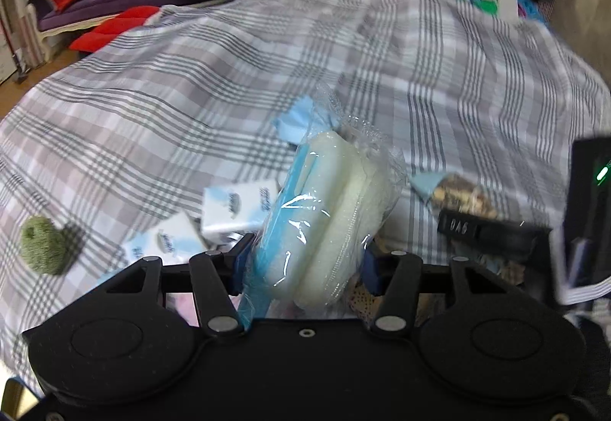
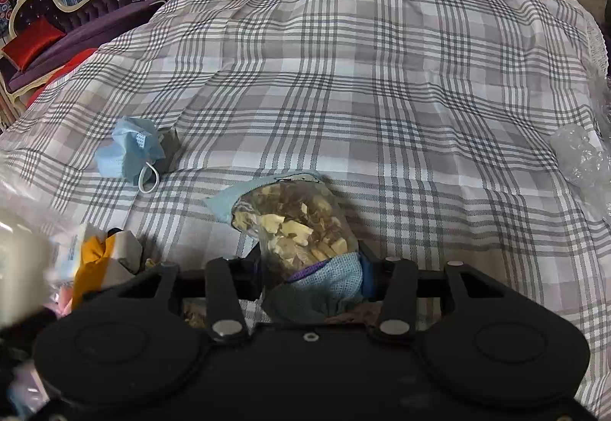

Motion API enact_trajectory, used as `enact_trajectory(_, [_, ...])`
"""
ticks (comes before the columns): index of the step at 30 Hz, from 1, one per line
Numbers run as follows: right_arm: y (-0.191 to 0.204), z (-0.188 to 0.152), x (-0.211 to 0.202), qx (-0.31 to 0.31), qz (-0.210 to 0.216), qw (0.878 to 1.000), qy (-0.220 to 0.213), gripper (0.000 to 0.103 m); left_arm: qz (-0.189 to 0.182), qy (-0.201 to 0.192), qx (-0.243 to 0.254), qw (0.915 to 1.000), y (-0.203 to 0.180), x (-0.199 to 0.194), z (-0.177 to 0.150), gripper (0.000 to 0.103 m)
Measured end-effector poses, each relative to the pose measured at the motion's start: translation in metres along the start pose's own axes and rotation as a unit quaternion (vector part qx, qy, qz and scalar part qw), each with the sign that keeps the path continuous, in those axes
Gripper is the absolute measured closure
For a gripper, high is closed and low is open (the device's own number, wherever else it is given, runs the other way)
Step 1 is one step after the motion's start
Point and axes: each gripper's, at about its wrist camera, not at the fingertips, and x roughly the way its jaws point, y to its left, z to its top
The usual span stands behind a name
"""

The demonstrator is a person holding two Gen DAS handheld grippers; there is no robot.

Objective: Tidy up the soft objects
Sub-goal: 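Carry the sponge bag and snack bag over the gold tray with both tools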

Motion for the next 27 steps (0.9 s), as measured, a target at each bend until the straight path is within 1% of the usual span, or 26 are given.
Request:
enact_trajectory(3, [0.0,-0.001,-0.001,0.0,0.001,1.0,-0.005,0.058,-0.002,-0.004,-0.027,0.9996,0.013,-0.018,0.003,0.05])
enact_trajectory(6, [-0.002,0.001,-0.002,0.003,0.005,1.0,-0.012,0.058,0.008,0.0,-0.051,0.9987,0.027,-0.034,-0.002,0.05])
enact_trajectory(9, [-0.004,0.001,-0.005,0.003,0.005,1.0,-0.023,0.058,0.02,0.01,-0.076,0.9969,0.045,-0.052,-0.014,0.05])
enact_trajectory(12, [-0.004,0.001,-0.009,0.001,0.008,0.999,-0.038,0.058,0.031,0.018,-0.11,0.9933,0.071,-0.071,-0.033,0.05])
enact_trajectory(14, [0.0,0.0,-0.013,-0.008,0.004,0.999,-0.052,0.058,0.049,0.02,-0.131,0.9899,0.089,-0.083,-0.049,0.05])
enact_trajectory(19, [0.012,-0.004,-0.02,-0.035,0.005,0.997,-0.075,0.058,0.114,0.024,-0.167,0.9791,0.123,-0.104,-0.09,0.05])
enact_trajectory(23, [0.024,-0.009,-0.026,-0.059,-0.002,0.994,-0.094,0.058,0.129,0.042,-0.202,0.97,0.153,-0.112,-0.124,0.05])
enact_trajectory(27, [0.032,-0.012,-0.03,-0.07,0.007,0.993,-0.098,0.058,0.151,0.059,-0.236,0.9582,0.18,-0.112,-0.16,0.05])
